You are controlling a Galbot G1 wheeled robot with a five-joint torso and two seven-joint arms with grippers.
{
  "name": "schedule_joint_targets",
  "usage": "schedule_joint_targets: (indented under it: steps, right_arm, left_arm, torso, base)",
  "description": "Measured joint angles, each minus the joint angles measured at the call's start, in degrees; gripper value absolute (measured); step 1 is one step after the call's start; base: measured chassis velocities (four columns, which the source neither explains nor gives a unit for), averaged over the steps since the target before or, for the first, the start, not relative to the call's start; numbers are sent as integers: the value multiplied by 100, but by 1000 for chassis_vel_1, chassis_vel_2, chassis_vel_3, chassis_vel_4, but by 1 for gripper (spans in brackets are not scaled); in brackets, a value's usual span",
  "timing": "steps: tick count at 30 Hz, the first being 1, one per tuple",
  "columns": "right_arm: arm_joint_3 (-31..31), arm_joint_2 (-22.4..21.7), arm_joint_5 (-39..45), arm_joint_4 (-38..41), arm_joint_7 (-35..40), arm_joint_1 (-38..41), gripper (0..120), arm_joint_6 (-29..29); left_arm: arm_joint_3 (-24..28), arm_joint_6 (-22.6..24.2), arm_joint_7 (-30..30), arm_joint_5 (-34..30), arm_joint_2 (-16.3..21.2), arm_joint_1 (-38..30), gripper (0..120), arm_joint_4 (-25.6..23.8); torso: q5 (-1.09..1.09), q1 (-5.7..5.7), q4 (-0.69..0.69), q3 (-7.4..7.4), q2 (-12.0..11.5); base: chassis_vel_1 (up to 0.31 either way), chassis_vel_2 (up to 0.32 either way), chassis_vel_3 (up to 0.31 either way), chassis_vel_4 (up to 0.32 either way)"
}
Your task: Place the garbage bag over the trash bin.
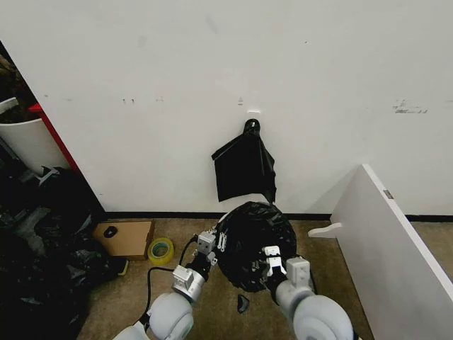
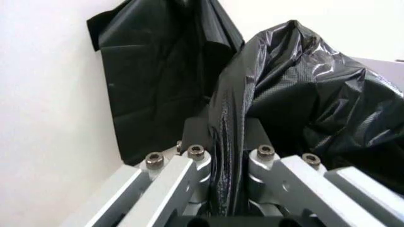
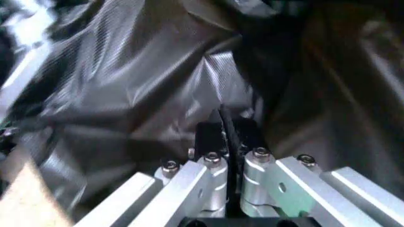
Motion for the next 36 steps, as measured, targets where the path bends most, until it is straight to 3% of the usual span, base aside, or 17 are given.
schedule_joint_targets:
  steps: [23,36]
  right_arm:
    - [-541,115,-133,-1017,888,700,0,-481]
    - [-624,113,-599,-536,425,524,0,-326]
  left_arm:
    - [-18,-143,135,184,141,241,5,-173]
    - [19,-156,130,259,93,267,5,-133]
  torso:
    - [0,0,-1,0,0]
    - [0,0,-2,0,0]
  base:
    - [0,0,0,0]
    - [0,0,0,0]
